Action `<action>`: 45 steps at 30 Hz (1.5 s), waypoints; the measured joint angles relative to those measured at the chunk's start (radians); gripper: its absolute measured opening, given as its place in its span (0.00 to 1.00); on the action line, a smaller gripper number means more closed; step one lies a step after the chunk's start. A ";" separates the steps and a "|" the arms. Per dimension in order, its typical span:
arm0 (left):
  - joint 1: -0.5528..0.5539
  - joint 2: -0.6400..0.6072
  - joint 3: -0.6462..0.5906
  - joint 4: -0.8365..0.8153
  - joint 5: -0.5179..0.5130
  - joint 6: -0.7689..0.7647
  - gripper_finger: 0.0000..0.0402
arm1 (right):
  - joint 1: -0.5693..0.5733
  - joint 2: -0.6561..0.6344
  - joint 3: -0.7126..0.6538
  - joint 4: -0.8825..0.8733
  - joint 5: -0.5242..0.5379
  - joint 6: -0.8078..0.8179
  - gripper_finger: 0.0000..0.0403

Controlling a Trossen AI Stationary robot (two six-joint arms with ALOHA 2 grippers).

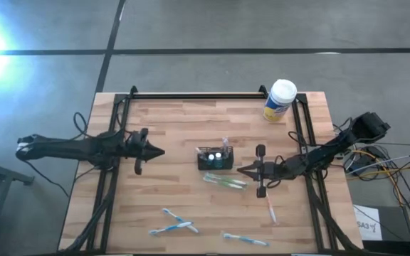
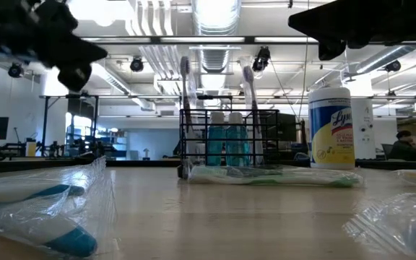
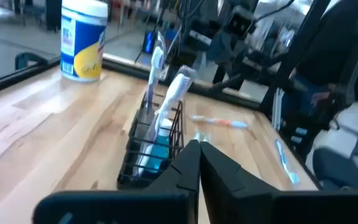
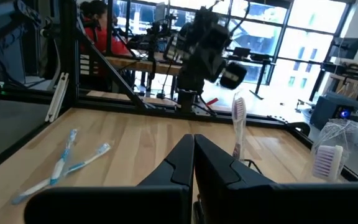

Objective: Pick & Place toothbrushing station
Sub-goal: Put the top green toothbrush into the black organizer

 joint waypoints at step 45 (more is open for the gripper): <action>-0.005 -0.025 -0.078 0.137 0.066 0.081 0.03 | -0.008 0.134 0.445 -1.381 -0.196 0.739 0.22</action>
